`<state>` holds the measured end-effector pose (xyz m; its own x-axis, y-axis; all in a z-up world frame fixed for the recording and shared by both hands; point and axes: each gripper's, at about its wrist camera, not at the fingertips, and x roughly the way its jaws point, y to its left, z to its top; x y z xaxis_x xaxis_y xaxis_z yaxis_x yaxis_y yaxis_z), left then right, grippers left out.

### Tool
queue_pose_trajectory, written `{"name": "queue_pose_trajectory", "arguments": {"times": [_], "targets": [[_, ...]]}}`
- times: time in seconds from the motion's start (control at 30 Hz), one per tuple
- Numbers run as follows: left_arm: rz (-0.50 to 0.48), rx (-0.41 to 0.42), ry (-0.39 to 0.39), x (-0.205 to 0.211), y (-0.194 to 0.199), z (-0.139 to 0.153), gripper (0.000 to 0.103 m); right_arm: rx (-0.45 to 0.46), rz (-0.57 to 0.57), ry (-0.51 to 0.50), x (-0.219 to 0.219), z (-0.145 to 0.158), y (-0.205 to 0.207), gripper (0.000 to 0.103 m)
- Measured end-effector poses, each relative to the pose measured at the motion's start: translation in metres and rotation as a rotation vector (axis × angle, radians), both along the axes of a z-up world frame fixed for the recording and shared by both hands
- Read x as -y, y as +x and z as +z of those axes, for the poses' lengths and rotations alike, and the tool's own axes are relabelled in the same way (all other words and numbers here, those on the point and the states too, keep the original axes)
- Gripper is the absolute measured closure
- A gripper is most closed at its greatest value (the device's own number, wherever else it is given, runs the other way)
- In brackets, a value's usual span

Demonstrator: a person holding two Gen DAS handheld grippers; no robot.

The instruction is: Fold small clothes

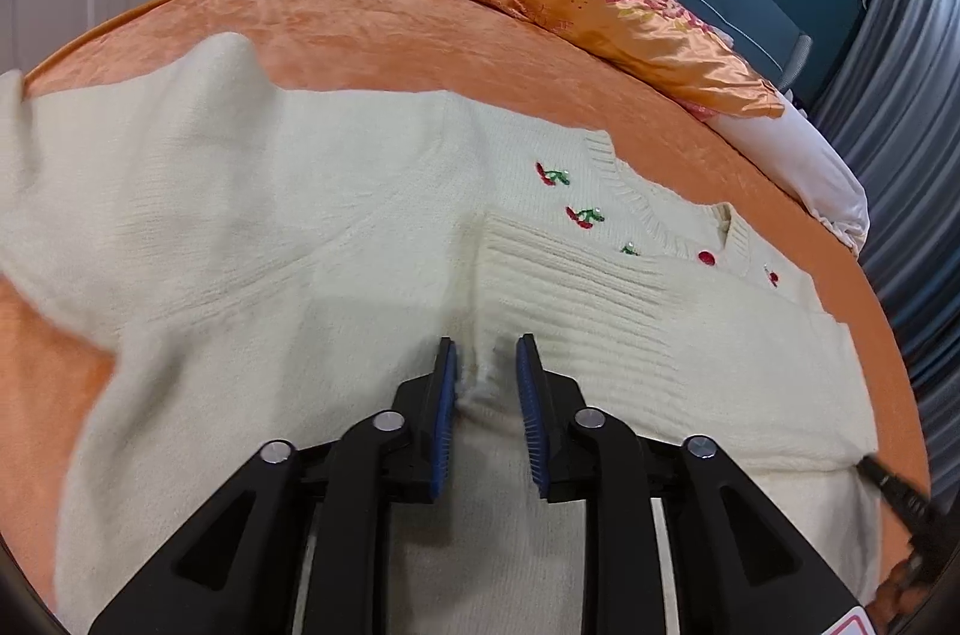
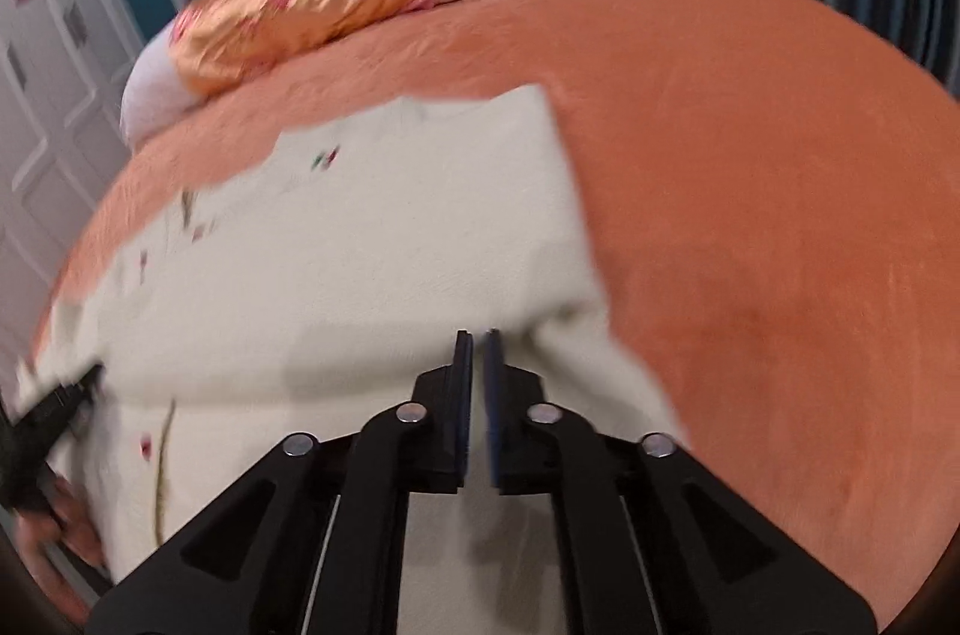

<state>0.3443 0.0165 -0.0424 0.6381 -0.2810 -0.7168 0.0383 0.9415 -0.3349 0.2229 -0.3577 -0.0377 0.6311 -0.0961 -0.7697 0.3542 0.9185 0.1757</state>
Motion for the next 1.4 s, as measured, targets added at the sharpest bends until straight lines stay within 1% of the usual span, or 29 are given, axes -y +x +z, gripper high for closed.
{"name": "queue_pose_trajectory", "arguments": {"times": [0.03,0.07,0.1,0.13,0.17,0.23,0.3,0.37,0.4,0.43,0.47,0.57,0.63,0.7,0.73,0.87,0.9,0.97,1.0,1.03,1.1,1.13,1.17,1.2,1.23,1.27,1.3,1.33,1.4], "targets": [[0.018,-0.004,-0.01,-0.008,-0.007,0.006,0.066,-0.024,0.026,-0.049,-0.012,-0.008,-0.003,0.088],[0.051,-0.006,-0.012,-0.02,-0.016,0.013,0.059,-0.024,0.036,-0.086,-0.018,-0.011,-0.007,0.087],[0.081,-0.005,-0.01,-0.031,-0.023,0.018,0.046,-0.009,0.039,-0.125,-0.024,-0.011,-0.007,0.086],[0.137,0.011,-0.012,-0.052,-0.033,0.028,0.033,-0.013,0.038,-0.133,-0.024,-0.01,-0.008,0.086],[0.179,0.033,-0.016,-0.071,-0.04,0.036,0.03,-0.02,0.037,-0.135,-0.023,-0.011,-0.006,0.086],[0.262,0.052,-0.028,-0.119,-0.049,0.051,0.03,-0.018,0.036,-0.142,-0.024,-0.013,-0.005,0.085],[0.351,0.019,-0.041,-0.172,-0.042,0.057,0.03,-0.016,0.036,-0.143,-0.024,-0.013,-0.009,0.085],[0.47,-0.03,-0.063,-0.234,-0.031,0.057,0.03,-0.015,0.036,-0.142,-0.024,-0.013,-0.01,0.085],[0.517,-0.049,-0.083,-0.26,-0.027,0.055,0.03,-0.013,0.036,-0.139,-0.024,-0.014,-0.009,0.085],[0.588,-0.067,-0.119,-0.293,-0.023,0.052,0.03,-0.01,0.035,-0.134,-0.024,-0.014,-0.011,0.085],[0.631,-0.075,-0.155,-0.316,-0.02,0.049,0.03,-0.009,0.035,-0.131,-0.023,-0.014,-0.011,0.085],[0.747,-0.112,-0.256,-0.372,-0.012,0.037,0.03,-0.009,0.035,-0.13,-0.023,-0.015,-0.012,0.084],[0.784,-0.123,-0.293,-0.388,-0.008,0.033,0.031,-0.01,0.033,-0.131,-0.024,-0.016,-0.012,0.084],[0.786,-0.123,-0.318,-0.395,-0.003,0.03,0.031,-0.01,0.033,-0.134,-0.024,-0.016,-0.012,0.084],[0.768,-0.133,-0.32,-0.394,0.005,0.028,0.031,-0.01,0.034,-0.134,-0.024,-0.016,-0.012,0.084],[0.749,-0.152,-0.284,-0.391,0.024,0.02,0.031,-0.006,0.032,-0.13,-0.023,-0.017,-0.013,0.084],[0.745,-0.146,-0.278,-0.392,0.025,0.02,0.033,-0.003,0.032,-0.122,-0.022,-0.017,-0.012,0.083],[0.723,-0.143,-0.263,-0.393,0.03,0.019,0.064,0.002,0.03,-0.109,-0.021,-0.018,-0.012,0.083],[0.695,-0.154,-0.266,-0.393,0.034,0.018,0.1,0.005,0.029,-0.104,-0.02,-0.018,-0.012,0.083],[0.677,-0.169,-0.267,-0.39,0.038,0.019,0.098,0.007,0.029,-0.101,-0.02,-0.019,-0.012,0.083],[0.67,-0.105,-0.239,-0.384,0.035,0.036,0.098,0.011,0.028,-0.099,-0.02,-0.019,-0.012,0.083],[0.639,-0.048,-0.196,-0.371,0.031,0.057,0.098,0.014,0.026,-0.097,-0.021,-0.02,-0.012,0.083],[0.611,-0.017,-0.166,-0.362,0.031,0.07,0.098,0.016,0.026,-0.096,-0.02,-0.02,-0.012,0.083],[0.569,0.021,-0.129,-0.346,0.029,0.086,0.098,0.018,0.026,-0.094,-0.021,-0.02,-0.012,0.083],[0.493,0.081,-0.086,-0.32,0.027,0.112,0.098,0.02,0.026,-0.091,-0.02,-0.021,-0.011,0.083],[0.442,0.116,-0.064,-0.301,0.026,0.129,0.098,0.023,0.025,-0.086,-0.021,-0.021,-0.012,0.083],[0.397,0.142,-0.055,-0.282,0.025,0.142,0.098,0.026,0.024,-0.079,-0.02,-0.021,-0.012,0.083],[0.314,0.182,-0.055,-0.248,0.024,0.163,0.099,0.029,0.024,-0.073,-0.019,-0.021,-0.012,0.083],[0.211,0.207,-0.064,-0.204,0.023,0.183,0.099,0.032,0.023,-0.07,-0.019,-0.021,-0.012,0.083]]}}
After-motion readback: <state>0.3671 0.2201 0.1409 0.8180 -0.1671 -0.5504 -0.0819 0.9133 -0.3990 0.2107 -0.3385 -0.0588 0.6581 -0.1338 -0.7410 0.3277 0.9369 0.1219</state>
